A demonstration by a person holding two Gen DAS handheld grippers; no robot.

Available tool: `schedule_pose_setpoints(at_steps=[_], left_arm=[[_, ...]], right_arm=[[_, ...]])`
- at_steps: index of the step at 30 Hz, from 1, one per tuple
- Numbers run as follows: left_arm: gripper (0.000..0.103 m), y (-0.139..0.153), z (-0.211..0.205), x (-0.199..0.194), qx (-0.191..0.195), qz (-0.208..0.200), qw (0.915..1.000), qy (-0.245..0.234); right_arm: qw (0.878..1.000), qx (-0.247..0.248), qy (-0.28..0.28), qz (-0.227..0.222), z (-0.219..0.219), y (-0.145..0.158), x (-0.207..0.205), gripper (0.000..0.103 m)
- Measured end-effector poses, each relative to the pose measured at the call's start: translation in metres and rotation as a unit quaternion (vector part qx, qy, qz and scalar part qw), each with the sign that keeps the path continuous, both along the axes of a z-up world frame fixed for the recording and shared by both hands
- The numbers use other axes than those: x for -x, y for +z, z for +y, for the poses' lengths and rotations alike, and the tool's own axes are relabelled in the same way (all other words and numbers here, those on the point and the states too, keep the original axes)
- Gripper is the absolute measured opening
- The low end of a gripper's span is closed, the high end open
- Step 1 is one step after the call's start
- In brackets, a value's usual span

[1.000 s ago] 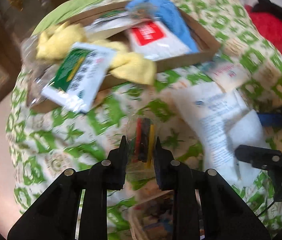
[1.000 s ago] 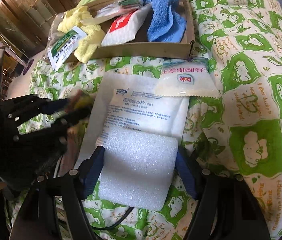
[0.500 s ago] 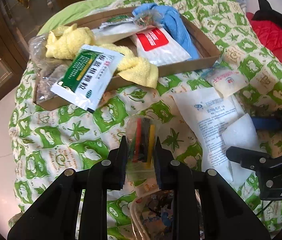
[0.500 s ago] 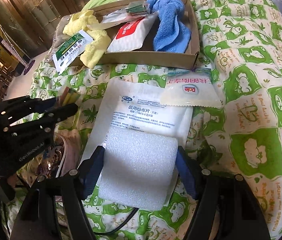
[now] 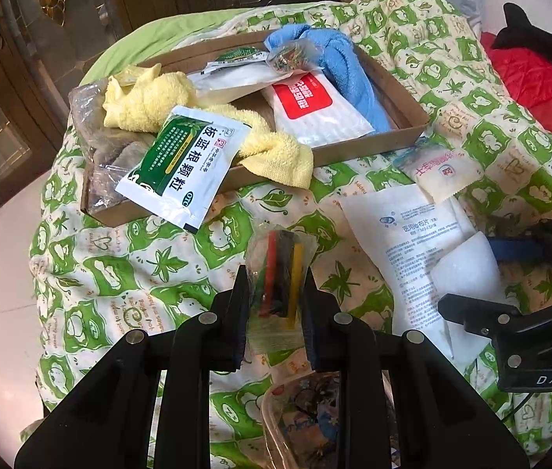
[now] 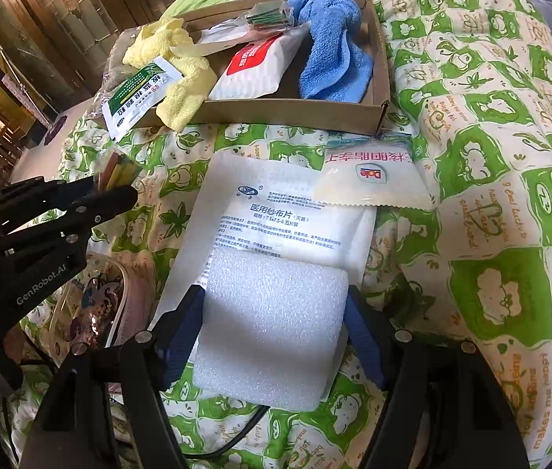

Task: Organize soft objects
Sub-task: 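Carry the foam block and bag of coloured sticks over the tray with both tools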

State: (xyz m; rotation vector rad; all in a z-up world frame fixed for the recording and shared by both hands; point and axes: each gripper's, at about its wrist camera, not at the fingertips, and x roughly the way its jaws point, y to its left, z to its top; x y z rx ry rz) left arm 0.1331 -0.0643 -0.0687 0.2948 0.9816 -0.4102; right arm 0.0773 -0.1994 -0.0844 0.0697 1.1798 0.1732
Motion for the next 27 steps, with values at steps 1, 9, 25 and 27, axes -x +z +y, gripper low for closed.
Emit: schedule_pose_setpoints(at_steps=[1,9,25,27], left_arm=[[0.022,0.0008,0.0004,0.0006,0.000,-0.001,1.0000,0.000],[0.022,0.0056,0.0017,0.0036,0.004,-0.010,0.9999,0.005],[0.023,0.0074,0.0027,0.0037,0.009,-0.011,0.9999,0.009],[0.022,0.0069,0.0025,0.0038,0.007,-0.011,0.9999,0.008]], right_arm=[[1.000,0.000,0.000,0.000,-0.0004,0.0002,0.0007,0.071],[1.000,0.000,-0.006,-0.004,-0.0020,0.0034,0.0022,0.071],[1.000,0.002,-0.008,-0.001,-0.0018,0.0038,0.0018,0.071],[1.000,0.002,-0.008,-0.001,-0.0019,0.0039,0.0014,0.071]])
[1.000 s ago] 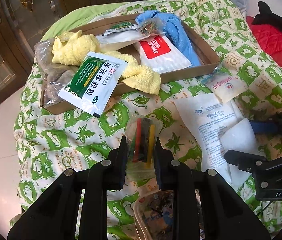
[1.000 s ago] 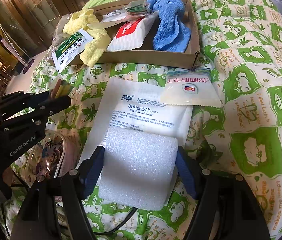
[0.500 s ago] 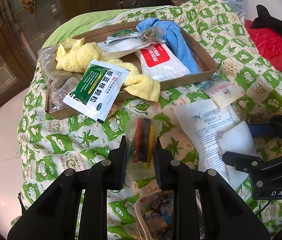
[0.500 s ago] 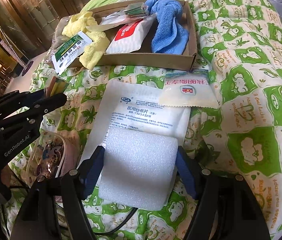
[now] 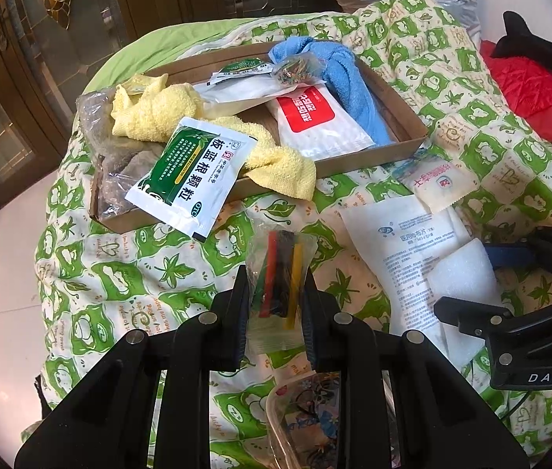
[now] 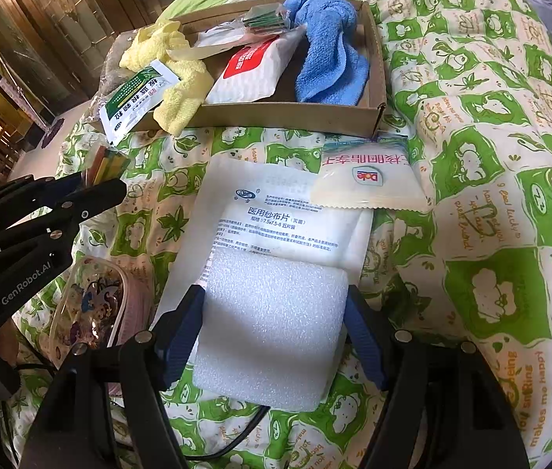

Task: Organize soft objects
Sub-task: 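Carry the foam block and bag of coloured sticks over the tray with both tools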

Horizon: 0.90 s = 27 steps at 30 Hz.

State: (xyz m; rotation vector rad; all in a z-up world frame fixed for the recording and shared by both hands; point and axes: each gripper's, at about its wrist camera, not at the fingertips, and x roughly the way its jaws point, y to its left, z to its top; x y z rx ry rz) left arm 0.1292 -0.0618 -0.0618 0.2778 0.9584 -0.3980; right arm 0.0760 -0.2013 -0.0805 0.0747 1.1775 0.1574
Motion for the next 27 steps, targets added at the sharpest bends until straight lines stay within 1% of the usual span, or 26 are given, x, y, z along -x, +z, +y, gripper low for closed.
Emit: schedule_pose_setpoints(at_steps=[12,16,22,27], left_arm=[[0.022,-0.003,0.000,-0.001,0.000,0.004,1.0000,-0.001],[0.023,-0.003,0.000,0.000,0.002,0.006,1.0000,-0.001],[0.022,-0.001,0.002,-0.001,0.008,0.011,0.9999,-0.001],[0.022,-0.001,0.003,-0.002,0.011,0.014,0.9998,0.000]], right_arm=[[1.000,-0.002,-0.003,0.004,0.000,0.000,-0.001,0.071],[1.000,-0.011,-0.008,0.010,-0.003,0.002,-0.003,0.071],[1.000,-0.024,0.001,0.015,-0.006,0.021,-0.018,0.071],[1.000,-0.021,0.013,0.019,-0.007,0.033,-0.032,0.071]])
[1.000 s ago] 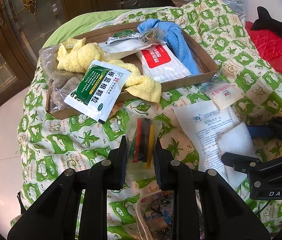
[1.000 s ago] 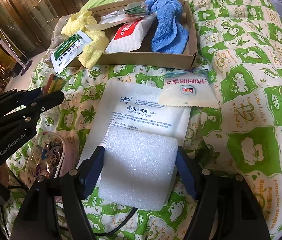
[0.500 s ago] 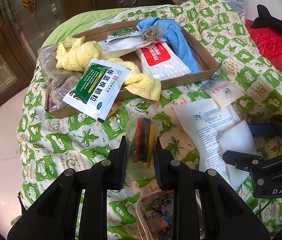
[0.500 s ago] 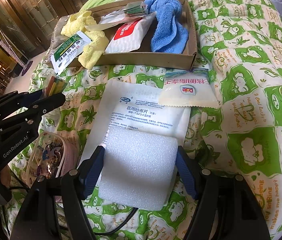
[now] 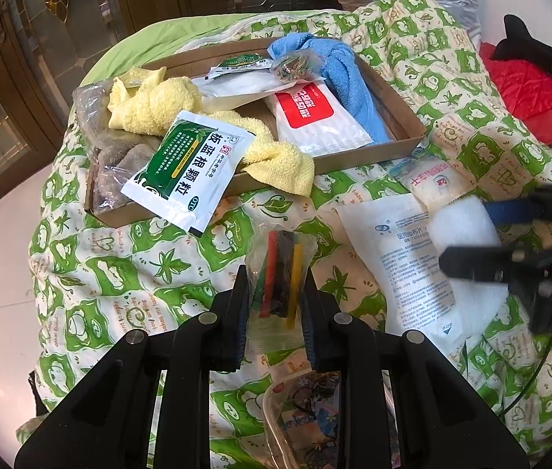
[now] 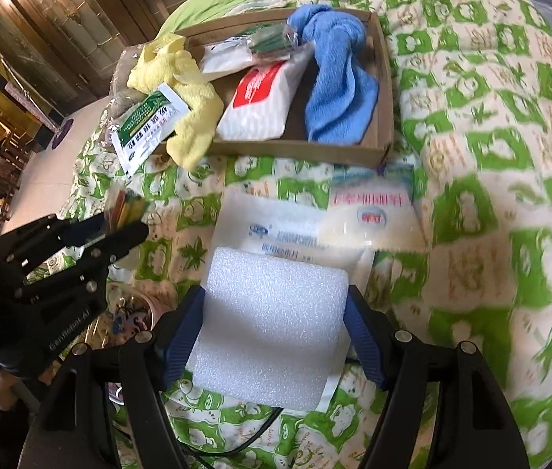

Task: Organize soft objects
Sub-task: 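Carry the foam block and bag of coloured sticks over the tray with both tools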

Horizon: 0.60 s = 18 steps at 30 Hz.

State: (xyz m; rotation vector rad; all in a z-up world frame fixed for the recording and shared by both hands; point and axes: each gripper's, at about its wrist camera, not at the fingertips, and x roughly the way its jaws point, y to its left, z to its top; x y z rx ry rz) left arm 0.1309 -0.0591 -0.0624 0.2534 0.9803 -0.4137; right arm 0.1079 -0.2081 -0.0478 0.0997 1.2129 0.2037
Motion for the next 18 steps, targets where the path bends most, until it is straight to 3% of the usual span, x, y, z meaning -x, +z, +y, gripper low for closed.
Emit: schedule_pose_setpoints(at_steps=[10,18], left_arm=[[0.022,0.005,0.002,-0.007,0.003,0.001,1.0000,0.003],[0.022,0.031,0.005,-0.029,0.017,-0.011,0.9998,0.004]], right_arm=[[0.999,0.019,-0.003,-0.026,-0.007,0.022,-0.039,0.071],[0.999,0.017,-0.006,-0.030,-0.007,0.026,-0.065,0.071]])
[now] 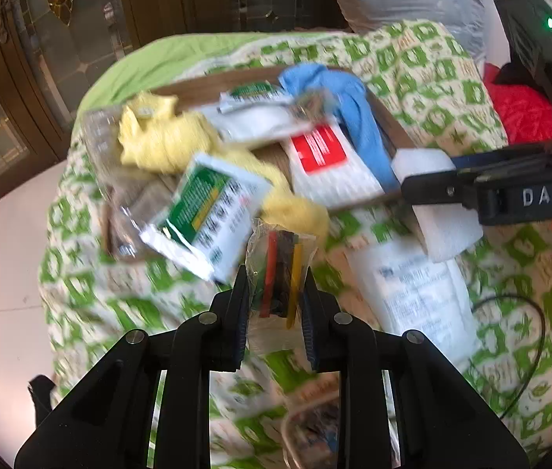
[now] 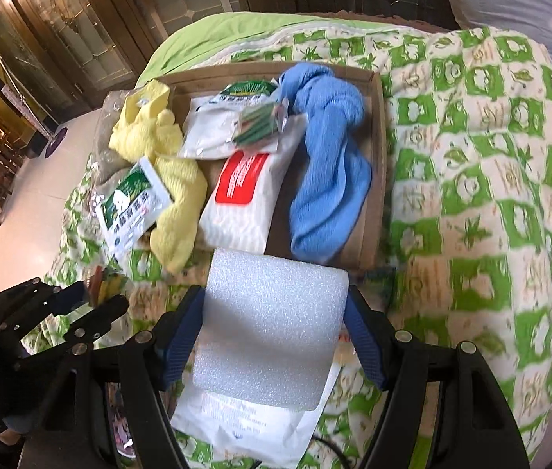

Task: Organize soft objects
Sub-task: 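Carry the foam block and bag of coloured sticks over the tray with both tools, then lower the foam block and bag of sticks into the tray and open both tools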

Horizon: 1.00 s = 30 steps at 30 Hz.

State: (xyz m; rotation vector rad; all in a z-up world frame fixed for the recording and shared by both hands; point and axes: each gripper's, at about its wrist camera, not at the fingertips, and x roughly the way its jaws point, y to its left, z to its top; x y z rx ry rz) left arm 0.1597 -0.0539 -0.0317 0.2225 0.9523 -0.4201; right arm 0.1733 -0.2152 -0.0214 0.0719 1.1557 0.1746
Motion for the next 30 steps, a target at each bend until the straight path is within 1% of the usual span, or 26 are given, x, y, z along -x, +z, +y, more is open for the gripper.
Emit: schedule_pose_setpoints(at_steps=[4,10,15,20,24,27,29,30], left_arm=[[0.022,0.014,-0.002,-0.025,0.006,-0.002,1.0000,0.002],[0.022,0.025,-0.019,-0.068,-0.009,-0.006,0.9999,0.000],[0.022,0.034,-0.029,-0.098,-0.005,-0.012,0.9999,0.003],[0.022,0.024,-0.033,-0.124,0.001,0.003,0.9998,0.018],[0.023,0.011,-0.038,-0.134,-0.009,0.011,0.9997,0.020],[0.023,0.002,-0.042,-0.138,-0.011,0.016,0.9995,0.026],[0.025,-0.001,-0.043,-0.141,-0.014,0.018,0.9992,0.033],[0.030,-0.003,-0.044,-0.141,-0.015,0.019,0.9991,0.035]], right_arm=[[1.000,-0.012,-0.013,-0.008,-0.005,0.003,-0.015,0.071],[0.998,-0.025,-0.034,-0.038,-0.009,0.004,-0.043,0.071],[0.997,-0.035,-0.037,-0.051,-0.010,0.002,-0.064,0.071],[0.998,-0.034,-0.028,-0.051,-0.006,-0.010,-0.079,0.071],[0.998,-0.030,-0.027,-0.048,-0.008,-0.017,-0.081,0.071],[0.998,-0.025,-0.024,-0.053,-0.008,-0.017,-0.080,0.071],[0.998,-0.022,-0.019,-0.059,-0.006,-0.015,-0.080,0.071],[0.998,-0.022,-0.017,-0.061,-0.006,-0.014,-0.080,0.071]])
